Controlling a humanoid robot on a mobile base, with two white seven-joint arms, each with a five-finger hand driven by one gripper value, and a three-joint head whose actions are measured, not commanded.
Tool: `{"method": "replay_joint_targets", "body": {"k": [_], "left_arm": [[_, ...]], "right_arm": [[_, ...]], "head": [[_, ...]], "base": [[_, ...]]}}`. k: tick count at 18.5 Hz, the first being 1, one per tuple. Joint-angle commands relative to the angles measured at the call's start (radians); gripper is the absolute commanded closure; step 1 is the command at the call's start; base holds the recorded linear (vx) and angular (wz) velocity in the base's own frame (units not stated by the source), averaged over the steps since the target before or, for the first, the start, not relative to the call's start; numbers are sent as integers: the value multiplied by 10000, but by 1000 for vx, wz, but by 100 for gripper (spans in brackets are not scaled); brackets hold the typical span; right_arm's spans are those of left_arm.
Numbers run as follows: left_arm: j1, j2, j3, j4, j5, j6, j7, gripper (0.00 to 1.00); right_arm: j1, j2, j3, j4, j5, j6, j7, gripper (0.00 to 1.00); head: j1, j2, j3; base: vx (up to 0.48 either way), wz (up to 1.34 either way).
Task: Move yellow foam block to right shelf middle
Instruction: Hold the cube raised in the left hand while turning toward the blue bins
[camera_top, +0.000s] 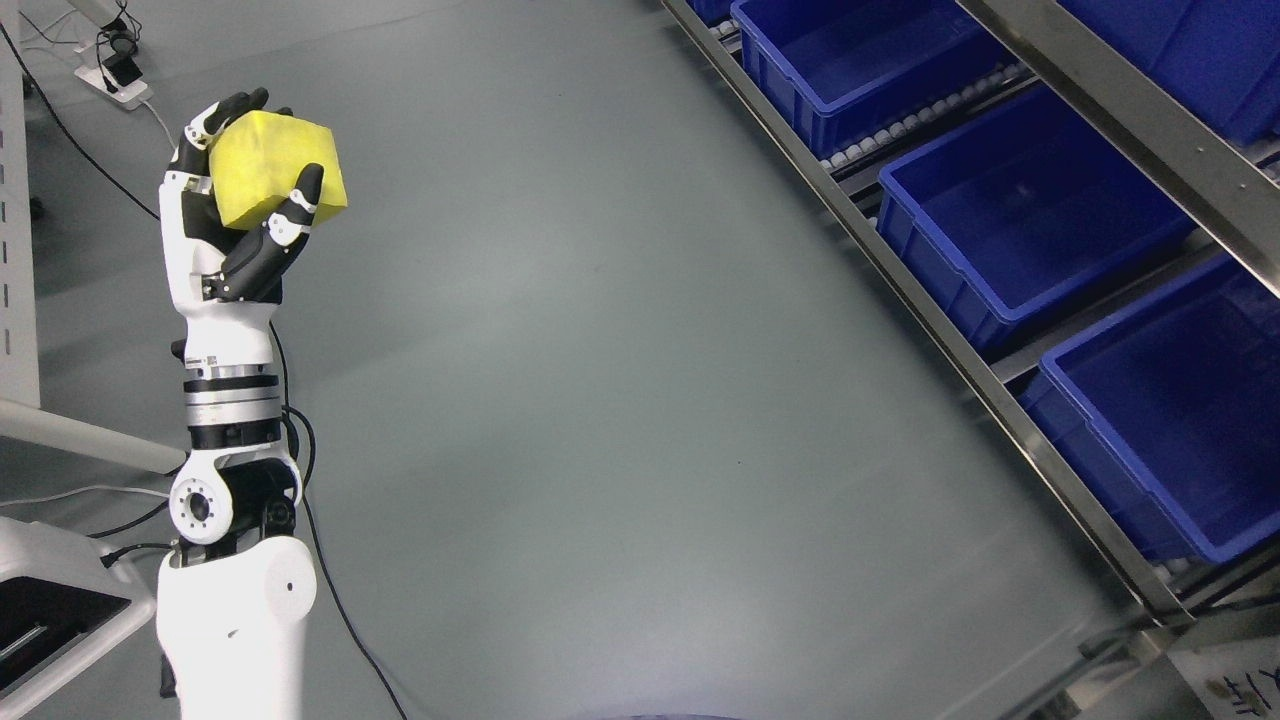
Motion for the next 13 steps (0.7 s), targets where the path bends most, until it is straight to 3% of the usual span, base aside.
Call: {"method": "replay_joint_targets", "body": {"k": [1,6,13], "left_arm": [[688,166,192,-487,-3,-138,7,63],[1302,166,253,-933,-3,-138,7,63],[2285,206,1249,-1241,-3,-184,-438,63]], "right_arm": [[230,-175,-123,-175,31,-6,-3,0],[246,-175,-123,-175,31,-6,-3,0],[246,-175,-123,-175,31,-6,-3,0]], "head": [[0,0,0],[0,0,0],[0,0,0]], "base": [[197,147],[211,98],[282,5]]}}
